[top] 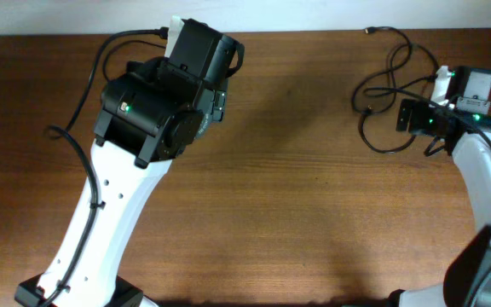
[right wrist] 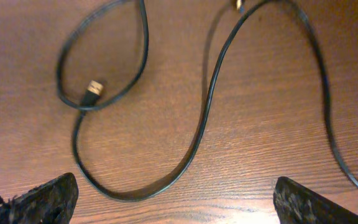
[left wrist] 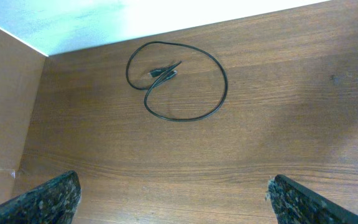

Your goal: Untangle cables

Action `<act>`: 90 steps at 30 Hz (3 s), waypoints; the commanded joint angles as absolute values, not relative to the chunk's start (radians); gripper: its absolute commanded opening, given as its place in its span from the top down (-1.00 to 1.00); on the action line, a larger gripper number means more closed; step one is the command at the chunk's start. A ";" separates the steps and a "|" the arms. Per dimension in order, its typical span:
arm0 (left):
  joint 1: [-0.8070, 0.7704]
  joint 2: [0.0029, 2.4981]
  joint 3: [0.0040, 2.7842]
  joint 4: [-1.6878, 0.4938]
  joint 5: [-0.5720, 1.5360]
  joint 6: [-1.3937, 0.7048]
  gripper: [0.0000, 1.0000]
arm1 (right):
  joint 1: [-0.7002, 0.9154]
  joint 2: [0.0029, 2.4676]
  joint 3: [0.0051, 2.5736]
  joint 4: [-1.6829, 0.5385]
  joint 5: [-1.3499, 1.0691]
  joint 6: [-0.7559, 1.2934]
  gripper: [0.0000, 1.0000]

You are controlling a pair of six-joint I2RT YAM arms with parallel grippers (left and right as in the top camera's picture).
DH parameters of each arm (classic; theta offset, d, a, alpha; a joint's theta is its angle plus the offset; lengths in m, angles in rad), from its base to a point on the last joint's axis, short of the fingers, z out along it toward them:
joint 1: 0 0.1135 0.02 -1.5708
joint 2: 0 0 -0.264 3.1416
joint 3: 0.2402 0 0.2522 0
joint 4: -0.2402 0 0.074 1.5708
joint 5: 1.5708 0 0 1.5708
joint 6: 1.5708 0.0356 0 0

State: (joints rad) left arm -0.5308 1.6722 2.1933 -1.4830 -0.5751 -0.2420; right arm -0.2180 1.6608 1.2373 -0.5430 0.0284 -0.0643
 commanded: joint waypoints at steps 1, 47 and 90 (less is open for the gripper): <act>-0.529 1.672 2.192 -1.482 -0.571 -0.230 -0.98 | -0.216 1.724 1.218 -0.518 0.050 -0.093 -1.00; -0.529 1.672 2.192 -1.455 -0.571 -0.229 -0.98 | -0.337 2.016 1.218 -0.220 -0.052 -0.175 -0.99; -0.529 1.672 2.192 -1.456 -0.572 -0.207 -0.98 | -0.537 2.077 1.210 -0.259 0.007 -0.115 -0.97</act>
State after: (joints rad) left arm -0.5308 1.6722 2.1933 -1.4578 -0.5747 -0.2260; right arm -0.5407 2.0357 1.2343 -0.2272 0.0177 -0.1272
